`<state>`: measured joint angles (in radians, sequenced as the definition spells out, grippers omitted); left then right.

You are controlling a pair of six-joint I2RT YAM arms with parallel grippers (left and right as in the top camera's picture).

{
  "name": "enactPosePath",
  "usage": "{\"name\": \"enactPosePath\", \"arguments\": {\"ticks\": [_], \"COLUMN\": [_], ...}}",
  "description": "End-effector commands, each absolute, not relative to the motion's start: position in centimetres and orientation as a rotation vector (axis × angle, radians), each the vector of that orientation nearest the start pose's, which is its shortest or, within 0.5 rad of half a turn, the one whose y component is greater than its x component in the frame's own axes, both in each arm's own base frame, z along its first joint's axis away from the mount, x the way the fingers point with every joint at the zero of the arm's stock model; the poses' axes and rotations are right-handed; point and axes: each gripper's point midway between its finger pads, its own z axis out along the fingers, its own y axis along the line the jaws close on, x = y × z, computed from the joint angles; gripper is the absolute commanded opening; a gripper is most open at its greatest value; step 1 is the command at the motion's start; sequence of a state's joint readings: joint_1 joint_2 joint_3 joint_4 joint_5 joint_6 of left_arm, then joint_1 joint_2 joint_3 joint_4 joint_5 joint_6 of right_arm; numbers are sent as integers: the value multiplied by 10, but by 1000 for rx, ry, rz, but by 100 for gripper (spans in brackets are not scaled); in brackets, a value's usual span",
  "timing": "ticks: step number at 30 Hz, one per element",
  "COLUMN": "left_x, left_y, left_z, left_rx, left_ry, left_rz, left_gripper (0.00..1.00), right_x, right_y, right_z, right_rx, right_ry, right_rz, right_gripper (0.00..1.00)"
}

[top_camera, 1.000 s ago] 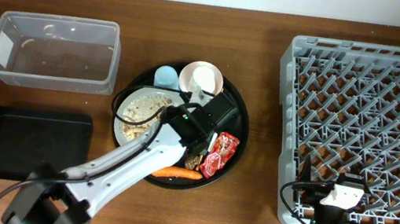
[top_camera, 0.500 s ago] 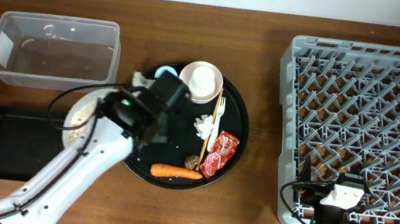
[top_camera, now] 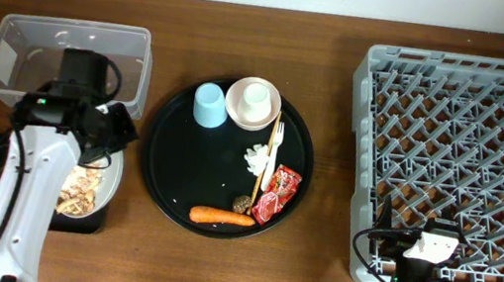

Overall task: Sort waste into correct bins and load items into the dishwasher rack
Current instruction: 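Tilt the plate over the black tray to dump the rice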

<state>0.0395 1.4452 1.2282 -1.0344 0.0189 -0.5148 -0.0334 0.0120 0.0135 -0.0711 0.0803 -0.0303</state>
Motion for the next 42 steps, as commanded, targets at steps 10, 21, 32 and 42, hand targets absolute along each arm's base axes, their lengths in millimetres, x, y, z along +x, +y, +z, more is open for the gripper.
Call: {"name": "enactPosePath", "arguments": {"ticks": [10, 21, 32, 42], "left_x": [330, 327, 315, 290], "left_y": [35, 57, 78, 116], "left_z": [140, 160, 194, 207], "left_rx": [-773, -772, -768, -849], "left_ry": [2590, 2451, 2236, 2080], "left_rz": [-512, -790, -1059, -1102], "left_gripper": [1, 1, 1, 1], "right_x": [245, 245, 245, 245], "right_y": [-23, -23, -23, -23], "right_z": [157, 157, 157, 157], "right_rx": [65, 65, 65, 65], "right_ry": [1646, 1646, 1646, 1646], "right_rz": [-121, -120, -120, -120], "right_gripper": [99, 99, 99, 99]}}
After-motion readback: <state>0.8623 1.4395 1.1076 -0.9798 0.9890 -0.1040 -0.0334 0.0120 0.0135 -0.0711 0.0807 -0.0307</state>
